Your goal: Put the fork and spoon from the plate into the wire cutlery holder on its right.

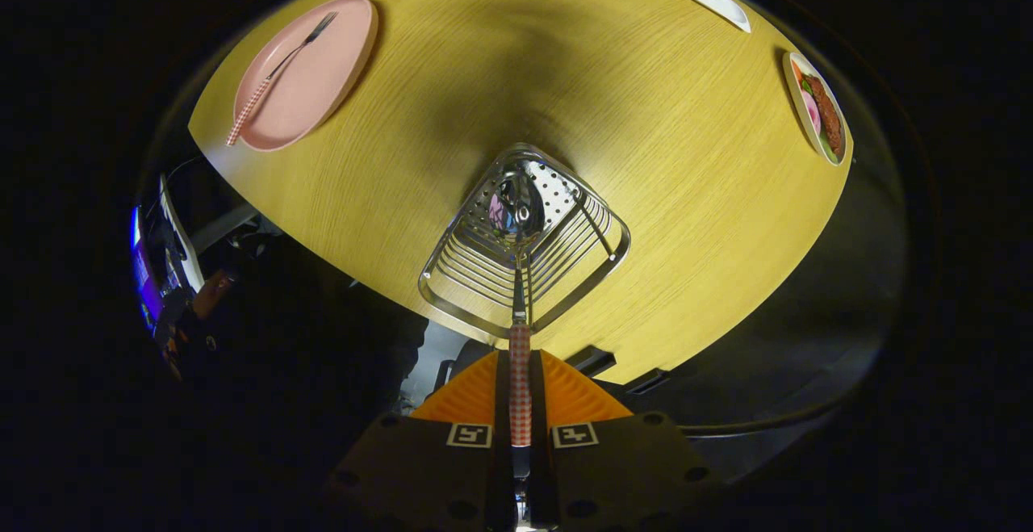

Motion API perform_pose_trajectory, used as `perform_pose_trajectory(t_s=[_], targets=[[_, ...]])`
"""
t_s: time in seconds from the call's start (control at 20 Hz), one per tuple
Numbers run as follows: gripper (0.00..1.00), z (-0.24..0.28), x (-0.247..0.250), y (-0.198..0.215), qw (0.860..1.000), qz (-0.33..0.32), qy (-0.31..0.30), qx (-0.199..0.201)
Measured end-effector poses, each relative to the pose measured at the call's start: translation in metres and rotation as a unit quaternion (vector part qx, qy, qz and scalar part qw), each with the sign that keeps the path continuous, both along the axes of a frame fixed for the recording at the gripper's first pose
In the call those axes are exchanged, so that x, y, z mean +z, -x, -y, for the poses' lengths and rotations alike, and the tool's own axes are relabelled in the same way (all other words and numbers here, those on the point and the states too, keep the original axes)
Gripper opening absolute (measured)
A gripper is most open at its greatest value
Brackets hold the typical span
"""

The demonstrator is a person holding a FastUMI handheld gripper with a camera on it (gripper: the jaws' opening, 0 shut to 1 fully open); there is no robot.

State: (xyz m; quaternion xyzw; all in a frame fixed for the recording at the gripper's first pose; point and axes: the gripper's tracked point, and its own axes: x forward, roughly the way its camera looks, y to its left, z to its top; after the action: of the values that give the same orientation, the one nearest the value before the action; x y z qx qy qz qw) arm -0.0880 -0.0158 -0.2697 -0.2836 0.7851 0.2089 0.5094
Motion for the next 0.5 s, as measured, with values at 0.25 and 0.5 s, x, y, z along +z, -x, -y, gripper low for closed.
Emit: perform_pose_trajectory(t_s=[0.25, 0.5], targets=[[0.14, -0.005, -0.004, -0.005, 1.0, 0.0, -0.018, -0.021], [0.31, -0.021, 0.013, -0.033, 0.982, 0.092, -0.141, -0.088]])
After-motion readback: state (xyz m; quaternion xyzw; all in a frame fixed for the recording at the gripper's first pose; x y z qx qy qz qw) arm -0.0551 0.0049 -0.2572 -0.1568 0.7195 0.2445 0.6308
